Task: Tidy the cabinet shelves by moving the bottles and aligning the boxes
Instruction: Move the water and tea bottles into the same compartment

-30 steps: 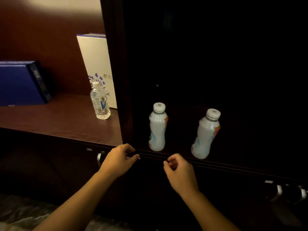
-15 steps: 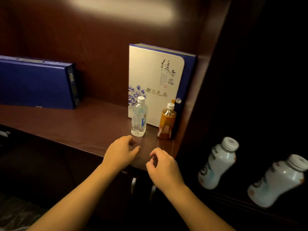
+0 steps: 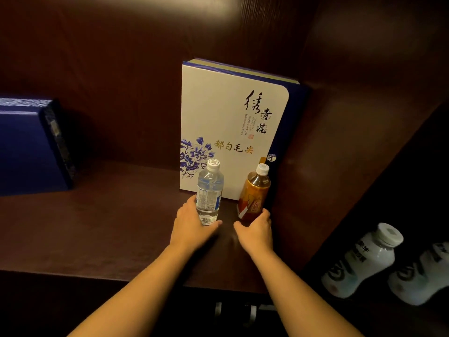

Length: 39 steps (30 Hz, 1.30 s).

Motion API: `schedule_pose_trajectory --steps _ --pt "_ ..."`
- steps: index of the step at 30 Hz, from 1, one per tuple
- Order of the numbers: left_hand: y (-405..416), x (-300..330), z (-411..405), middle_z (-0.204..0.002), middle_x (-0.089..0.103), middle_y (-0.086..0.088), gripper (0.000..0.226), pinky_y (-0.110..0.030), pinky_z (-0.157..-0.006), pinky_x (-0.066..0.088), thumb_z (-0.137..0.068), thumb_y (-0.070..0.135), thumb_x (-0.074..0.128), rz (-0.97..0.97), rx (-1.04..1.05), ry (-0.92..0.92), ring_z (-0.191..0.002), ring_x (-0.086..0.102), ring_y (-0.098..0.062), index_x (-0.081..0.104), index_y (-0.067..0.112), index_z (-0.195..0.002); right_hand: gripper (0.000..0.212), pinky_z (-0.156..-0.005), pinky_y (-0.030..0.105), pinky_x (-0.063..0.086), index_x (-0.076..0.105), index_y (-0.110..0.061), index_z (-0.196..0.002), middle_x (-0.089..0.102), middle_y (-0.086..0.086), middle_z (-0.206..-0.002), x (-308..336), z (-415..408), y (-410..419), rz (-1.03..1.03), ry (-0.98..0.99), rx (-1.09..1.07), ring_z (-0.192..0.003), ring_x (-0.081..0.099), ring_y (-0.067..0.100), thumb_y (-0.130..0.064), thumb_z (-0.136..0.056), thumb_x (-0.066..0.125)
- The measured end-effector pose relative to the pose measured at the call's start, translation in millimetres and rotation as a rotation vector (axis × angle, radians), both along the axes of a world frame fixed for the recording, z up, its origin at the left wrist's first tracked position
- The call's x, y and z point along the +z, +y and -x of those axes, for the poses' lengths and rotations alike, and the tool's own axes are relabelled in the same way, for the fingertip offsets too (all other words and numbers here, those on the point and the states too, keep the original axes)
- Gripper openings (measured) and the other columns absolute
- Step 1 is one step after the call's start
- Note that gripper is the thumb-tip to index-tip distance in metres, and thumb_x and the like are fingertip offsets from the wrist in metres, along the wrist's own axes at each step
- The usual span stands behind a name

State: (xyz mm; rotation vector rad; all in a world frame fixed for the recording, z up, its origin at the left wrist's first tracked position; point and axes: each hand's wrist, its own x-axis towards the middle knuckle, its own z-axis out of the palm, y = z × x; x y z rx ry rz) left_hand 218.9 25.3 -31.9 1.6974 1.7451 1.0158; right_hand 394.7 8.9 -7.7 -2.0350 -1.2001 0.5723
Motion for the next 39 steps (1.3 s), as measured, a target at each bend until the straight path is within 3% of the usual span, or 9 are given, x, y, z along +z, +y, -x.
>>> schedule_pose_trajectory --steps 4,11,18,27,35,39 --pt "13 -7 2 -0.121 0.061 0.013 0.083 -0.037 -0.096 0.050 -0.062 0.071 0.074 -0.090 -0.004 0.067 -0.112 0.061 -0.012 0.042 0.036 -0.130 0.105 -0.100 0.038 0.045 0.020 -0.010 -0.153 0.042 0.015 -0.149 -14 -2 19 -0.046 -0.007 -0.030 -0.130 0.049 0.033 -0.037 -0.074 0.084" --pt "16 -11 3 -0.116 0.064 0.014 0.081 -0.039 -0.095 0.051 -0.061 0.070 0.075 -0.112 0.002 0.055 -0.108 0.061 -0.011 0.044 0.034 -0.127 0.078 -0.090 0.043 0.052 0.039 -0.008 -0.134 0.057 0.016 -0.130 -23 7 32 -0.189 -0.015 -0.123 -0.117 0.058 0.035 -0.038 -0.077 0.082" --pt "17 -17 1 -0.117 0.063 0.013 0.084 -0.041 -0.093 0.053 -0.061 0.067 0.076 -0.098 -0.006 0.004 -0.112 0.058 -0.013 0.044 0.033 -0.131 0.078 -0.090 0.044 0.054 0.041 -0.012 -0.135 0.058 0.011 -0.125 -37 -2 15 -0.253 -0.067 -0.039 -0.112 0.059 0.029 -0.036 -0.074 0.083" --pt "2 -16 3 -0.106 0.062 0.022 0.068 -0.033 -0.082 0.055 -0.055 0.059 0.082 -0.074 -0.025 -0.151 -0.102 0.062 -0.004 0.047 0.048 -0.114 0.080 -0.078 0.026 0.047 0.043 -0.022 -0.131 0.063 0.002 -0.120 -32 -9 -21 -0.223 0.029 0.062 -0.106 0.063 0.021 -0.038 -0.067 0.088" --pt "-55 -14 -4 -0.096 0.068 0.023 0.067 -0.022 -0.070 0.055 -0.049 0.051 0.088 0.014 0.012 -0.201 -0.086 0.066 0.005 0.050 0.051 -0.105 0.080 -0.088 0.033 0.054 0.044 -0.025 -0.131 0.067 0.000 -0.114 -30 -18 -74 -0.161 0.063 0.172 -0.104 0.066 0.021 -0.033 -0.063 0.086" --pt "-98 -8 -7 -0.094 0.068 0.023 0.068 -0.019 -0.066 0.053 -0.046 0.050 0.090 0.012 0.014 -0.195 -0.085 0.066 0.006 0.048 0.058 -0.099 0.064 -0.067 0.016 0.051 0.050 -0.032 -0.115 0.065 -0.013 -0.092 -31 -24 -110 -0.158 0.081 0.227 -0.087 0.069 0.013 -0.036 -0.061 0.085"
